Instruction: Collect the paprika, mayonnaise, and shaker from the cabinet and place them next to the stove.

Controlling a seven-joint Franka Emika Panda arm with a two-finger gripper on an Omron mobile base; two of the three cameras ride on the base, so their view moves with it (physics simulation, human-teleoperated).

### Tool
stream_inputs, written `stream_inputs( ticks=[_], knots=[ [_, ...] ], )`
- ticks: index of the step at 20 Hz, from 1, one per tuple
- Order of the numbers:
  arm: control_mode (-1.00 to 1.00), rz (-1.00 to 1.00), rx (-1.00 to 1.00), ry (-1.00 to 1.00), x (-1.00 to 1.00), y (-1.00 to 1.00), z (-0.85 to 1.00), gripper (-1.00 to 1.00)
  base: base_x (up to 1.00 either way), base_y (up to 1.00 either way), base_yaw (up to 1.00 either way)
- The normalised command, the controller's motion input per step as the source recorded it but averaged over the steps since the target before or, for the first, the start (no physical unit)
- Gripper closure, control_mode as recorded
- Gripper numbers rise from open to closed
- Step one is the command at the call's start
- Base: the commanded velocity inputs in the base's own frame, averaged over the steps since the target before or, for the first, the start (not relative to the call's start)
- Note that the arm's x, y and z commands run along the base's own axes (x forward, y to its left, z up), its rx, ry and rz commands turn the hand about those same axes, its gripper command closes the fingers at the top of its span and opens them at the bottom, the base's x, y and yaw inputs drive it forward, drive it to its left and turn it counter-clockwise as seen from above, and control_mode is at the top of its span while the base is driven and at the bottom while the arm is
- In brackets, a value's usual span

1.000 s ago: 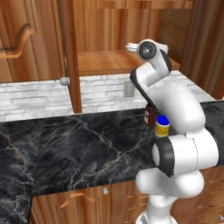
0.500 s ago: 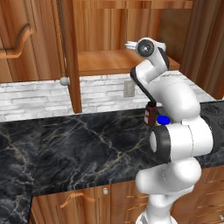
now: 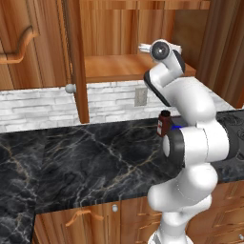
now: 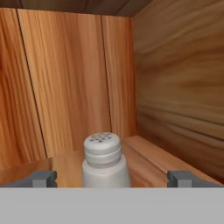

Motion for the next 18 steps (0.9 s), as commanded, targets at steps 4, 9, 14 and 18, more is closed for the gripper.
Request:
stream_inputs(
  ticks=[4, 9, 14, 18],
  knots=[
    [-1.0, 0.0, 0.0, 0.0, 0.2, 0.0, -0.01, -1.0, 0.0, 0.0, 0.0],
    [-1.0, 0.0, 0.0, 0.0, 0.15, -0.01, -0.01, -1.0, 0.0, 0.0, 0.0],
    [-1.0, 0.0, 0.0, 0.0, 0.19, -0.03, -0.07, -1.0, 0.0, 0.0, 0.0],
    [-1.0, 0.0, 0.0, 0.0, 0.15, -0.11, -0.09, 1.0, 0.0, 0.0, 0.0]
  ],
)
